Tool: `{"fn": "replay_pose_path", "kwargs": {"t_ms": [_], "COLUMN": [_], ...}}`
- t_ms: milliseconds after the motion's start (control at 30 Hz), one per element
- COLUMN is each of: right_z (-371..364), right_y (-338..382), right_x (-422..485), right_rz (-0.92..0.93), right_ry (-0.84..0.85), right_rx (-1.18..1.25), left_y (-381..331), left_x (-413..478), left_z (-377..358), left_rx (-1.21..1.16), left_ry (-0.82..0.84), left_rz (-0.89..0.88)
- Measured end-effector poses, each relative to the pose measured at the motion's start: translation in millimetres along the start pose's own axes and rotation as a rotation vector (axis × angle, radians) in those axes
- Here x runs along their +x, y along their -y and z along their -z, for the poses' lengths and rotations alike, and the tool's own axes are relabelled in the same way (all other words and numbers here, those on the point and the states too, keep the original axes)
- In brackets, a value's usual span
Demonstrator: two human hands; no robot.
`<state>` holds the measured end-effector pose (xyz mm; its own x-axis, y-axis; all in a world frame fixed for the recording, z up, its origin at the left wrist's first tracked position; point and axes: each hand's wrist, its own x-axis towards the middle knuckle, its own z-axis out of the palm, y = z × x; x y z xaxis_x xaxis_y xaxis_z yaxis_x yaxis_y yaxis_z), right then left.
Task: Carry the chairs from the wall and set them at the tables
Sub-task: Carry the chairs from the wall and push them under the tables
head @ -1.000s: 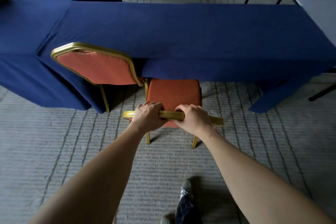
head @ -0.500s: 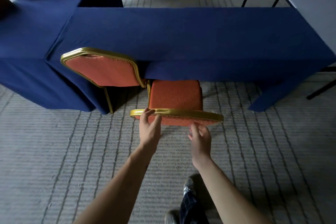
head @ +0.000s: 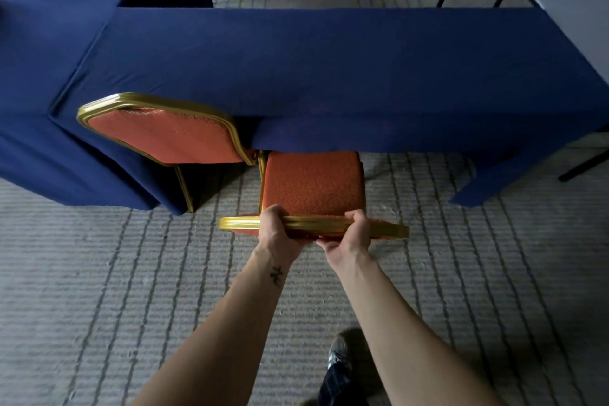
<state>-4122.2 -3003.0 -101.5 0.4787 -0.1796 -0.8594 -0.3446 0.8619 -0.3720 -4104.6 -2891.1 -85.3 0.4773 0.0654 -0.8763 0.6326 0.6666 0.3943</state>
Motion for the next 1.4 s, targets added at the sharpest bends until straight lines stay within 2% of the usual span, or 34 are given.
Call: {"fn": "replay_pose_path", "kwargs": {"t_ms": [100, 333, 733, 833, 1133, 1400], "right_z": [-15, -40, -124, -148, -198, -227], "right_y": [-2, 34, 77, 87, 105, 120], "right_x": [11, 27, 89, 105, 131, 142], "right_rz": [0.048, 0.074, 0.087, 0.099, 0.101, 0.131], "right_ry": [-0.062, -0.027, 0.013, 0.012, 0.002, 0.004], "right_rx": [-0.023, -0.086, -0.158, -0.151, -0.161, -0.201], "left_y": [-6, -18, -77, -92, -134, -155], "left_x": [19, 33, 93, 110, 137, 151], "left_z": [-8, -45, -116, -134, -168, -190], "left_rx": [-0.031, -0.016, 0.02, -0.044, -0.066, 0.037], "left_ry": [-0.036, -0.086, -0.03, -0.02, -0.064, -0.031], "left_rz": [-0.015, -0.036, -0.124, -0.128, -0.121, -0.138]}}
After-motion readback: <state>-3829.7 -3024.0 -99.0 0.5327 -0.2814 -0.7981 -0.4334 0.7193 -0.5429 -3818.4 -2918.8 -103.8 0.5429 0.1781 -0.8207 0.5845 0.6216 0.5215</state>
